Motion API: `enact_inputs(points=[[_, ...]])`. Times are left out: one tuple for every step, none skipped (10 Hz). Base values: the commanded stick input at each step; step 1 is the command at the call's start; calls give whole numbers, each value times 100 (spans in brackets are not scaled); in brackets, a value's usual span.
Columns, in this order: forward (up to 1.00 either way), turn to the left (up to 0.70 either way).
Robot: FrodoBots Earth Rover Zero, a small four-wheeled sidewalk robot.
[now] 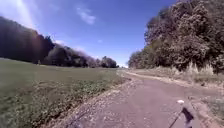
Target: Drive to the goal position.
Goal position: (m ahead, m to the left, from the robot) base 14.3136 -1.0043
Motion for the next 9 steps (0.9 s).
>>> enact_inputs(points=[[100,-40],[100,-40],[100,-40],[100,-40],[100,-40],[100,-40],[100,-40],[100,-40],[100,-40]])
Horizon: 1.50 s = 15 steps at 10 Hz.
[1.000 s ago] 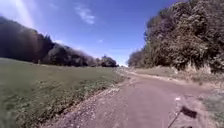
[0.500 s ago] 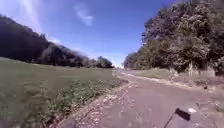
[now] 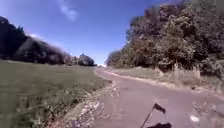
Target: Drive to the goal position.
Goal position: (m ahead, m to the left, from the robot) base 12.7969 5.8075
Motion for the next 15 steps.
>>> enact_inputs(points=[[100,-40],[100,-40],[100,-40],[100,-40],[100,-40],[100,-40],[100,-28],[100,-16],[100,-9],[100,-3],[100,0],[100,0],[100,0],[100,0],[100,0]])
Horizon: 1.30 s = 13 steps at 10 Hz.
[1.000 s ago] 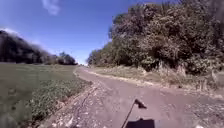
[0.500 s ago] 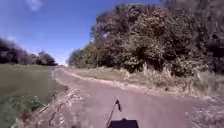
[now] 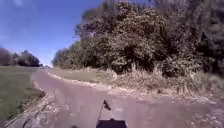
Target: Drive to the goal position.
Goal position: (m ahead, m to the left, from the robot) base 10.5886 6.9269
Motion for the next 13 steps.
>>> enact_inputs(points=[[100,1],[100,3],[100,40],[100,40],[100,40],[100,40],[100,40],[100,40],[100,40],[100,40],[100,40],[100,40],[100,40]])
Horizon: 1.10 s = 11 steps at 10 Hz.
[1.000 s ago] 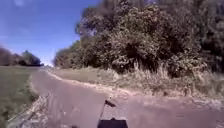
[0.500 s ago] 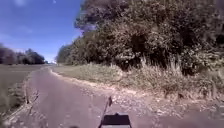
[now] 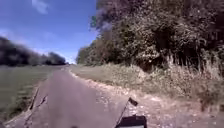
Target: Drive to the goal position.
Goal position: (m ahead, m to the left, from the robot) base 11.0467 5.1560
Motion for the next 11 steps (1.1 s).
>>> enact_inputs(points=[[100,40],[100,40],[100,0],[100,0],[100,0],[100,0],[100,0],[100,0],[100,0],[100,0],[100,0]])
